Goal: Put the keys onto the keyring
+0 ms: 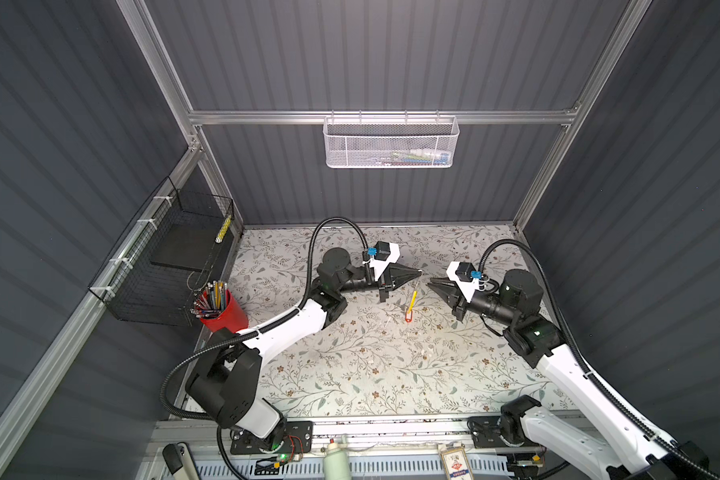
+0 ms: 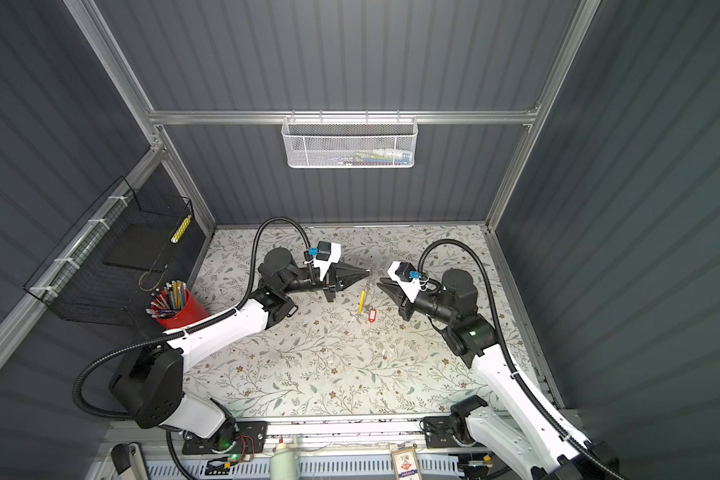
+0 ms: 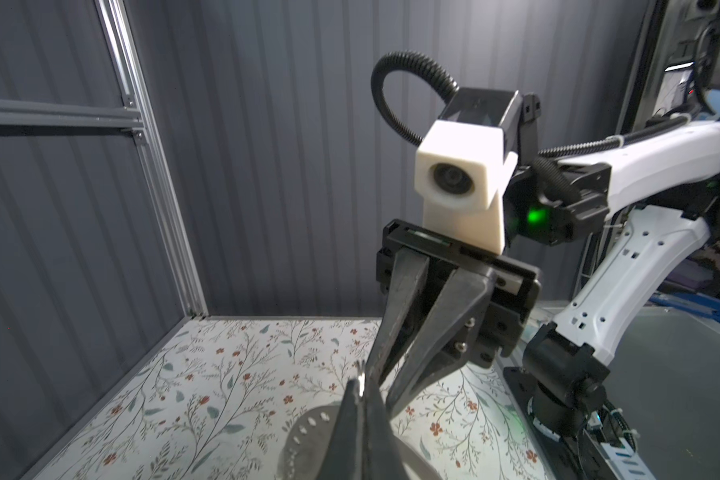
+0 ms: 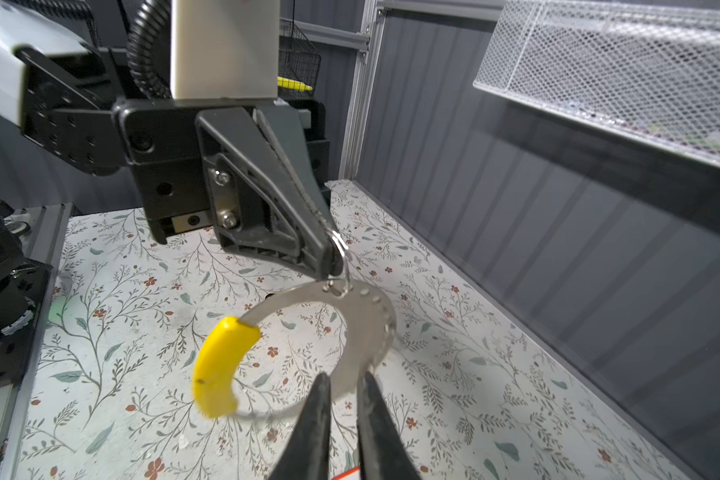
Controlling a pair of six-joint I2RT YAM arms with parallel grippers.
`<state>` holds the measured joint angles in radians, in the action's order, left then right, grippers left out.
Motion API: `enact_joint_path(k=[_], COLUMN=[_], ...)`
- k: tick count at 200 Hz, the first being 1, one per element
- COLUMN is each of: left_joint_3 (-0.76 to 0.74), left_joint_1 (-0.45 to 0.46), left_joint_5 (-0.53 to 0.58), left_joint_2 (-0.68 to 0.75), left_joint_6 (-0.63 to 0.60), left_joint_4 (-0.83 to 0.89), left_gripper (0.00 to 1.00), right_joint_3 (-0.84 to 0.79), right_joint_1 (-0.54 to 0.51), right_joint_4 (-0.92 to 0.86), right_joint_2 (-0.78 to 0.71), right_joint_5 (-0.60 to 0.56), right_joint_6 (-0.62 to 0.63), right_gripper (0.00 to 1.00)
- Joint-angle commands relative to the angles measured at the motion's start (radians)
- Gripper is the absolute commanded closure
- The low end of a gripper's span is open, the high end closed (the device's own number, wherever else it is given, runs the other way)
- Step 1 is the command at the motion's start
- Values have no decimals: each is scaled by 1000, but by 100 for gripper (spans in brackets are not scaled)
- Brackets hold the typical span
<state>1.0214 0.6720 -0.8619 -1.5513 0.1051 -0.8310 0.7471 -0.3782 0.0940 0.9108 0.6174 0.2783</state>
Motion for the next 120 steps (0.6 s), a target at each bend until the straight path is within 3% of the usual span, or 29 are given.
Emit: enact_joint_path(k=[1,120], left_joint_3=[-10,11], left_joint_1=[-8,-8], left_joint_5=[-59,-117], left_joint_2=[-34,-78], left_joint_6=[127,195], left_joint_4=[-227,-318], left_gripper=[100,100], right_joint_3=[5,-2], right_joint_1=[5,4], right_joint_4=[110,211], right_joint_2=[-6,22], right_joint_5=[52,120], right_joint_6=[-42,-95], right_gripper=[85,86])
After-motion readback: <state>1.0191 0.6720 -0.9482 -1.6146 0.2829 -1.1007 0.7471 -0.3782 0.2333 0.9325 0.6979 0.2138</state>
